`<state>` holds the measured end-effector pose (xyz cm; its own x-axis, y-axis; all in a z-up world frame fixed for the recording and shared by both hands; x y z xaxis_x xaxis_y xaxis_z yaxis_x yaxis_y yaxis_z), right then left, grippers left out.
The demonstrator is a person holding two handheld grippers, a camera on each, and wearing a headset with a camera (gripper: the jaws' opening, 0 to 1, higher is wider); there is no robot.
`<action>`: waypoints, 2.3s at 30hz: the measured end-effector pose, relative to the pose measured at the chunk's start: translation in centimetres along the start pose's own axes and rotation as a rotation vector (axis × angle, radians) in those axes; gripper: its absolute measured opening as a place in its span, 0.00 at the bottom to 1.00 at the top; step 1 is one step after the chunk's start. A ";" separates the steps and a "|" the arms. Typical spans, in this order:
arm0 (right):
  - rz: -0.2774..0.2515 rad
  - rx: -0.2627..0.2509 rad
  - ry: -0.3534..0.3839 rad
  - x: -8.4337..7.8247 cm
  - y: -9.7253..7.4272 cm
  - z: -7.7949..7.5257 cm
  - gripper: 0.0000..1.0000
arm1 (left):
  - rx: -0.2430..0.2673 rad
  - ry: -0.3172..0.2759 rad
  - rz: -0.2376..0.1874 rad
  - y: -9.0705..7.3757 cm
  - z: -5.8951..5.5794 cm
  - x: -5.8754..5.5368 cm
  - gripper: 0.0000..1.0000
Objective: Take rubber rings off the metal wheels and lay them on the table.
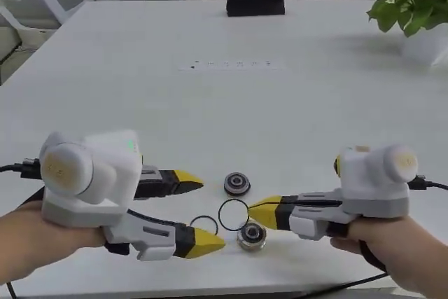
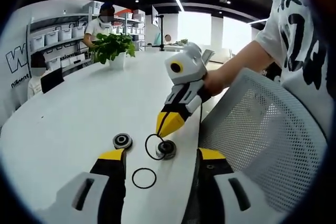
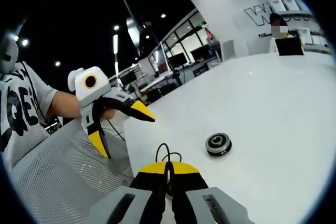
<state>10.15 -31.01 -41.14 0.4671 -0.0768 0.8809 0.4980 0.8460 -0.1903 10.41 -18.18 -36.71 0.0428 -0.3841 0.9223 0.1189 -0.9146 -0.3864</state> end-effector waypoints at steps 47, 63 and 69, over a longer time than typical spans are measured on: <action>0.180 0.059 -0.017 -0.7 4.9 -0.8 0.00 | 0.125 -0.044 0.004 -5.1 2.0 -0.9 0.61; 0.234 0.068 -0.029 -1.5 5.5 -0.8 0.00 | 0.131 -0.050 -0.002 -5.2 2.3 -1.0 0.61; 0.248 0.063 -0.025 -1.7 5.7 -0.9 0.00 | 0.133 -0.053 0.000 -5.3 2.3 -1.1 0.61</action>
<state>12.86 -26.57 -44.13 0.5503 0.1498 0.8214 0.3235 0.8687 -0.3751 12.01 -12.58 -35.70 0.0947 -0.3740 0.9226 0.2493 -0.8883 -0.3857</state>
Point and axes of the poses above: the centre of the closed fingertips' face, and the gripper's own axes: y roughly forward along the fingers, z roughly to its left, x roughly out of its top, the point moved 5 cm from there along -y, roughly backward along the fingers, and after that the axes turned 8 degrees about -z, right-handed, at the moved point
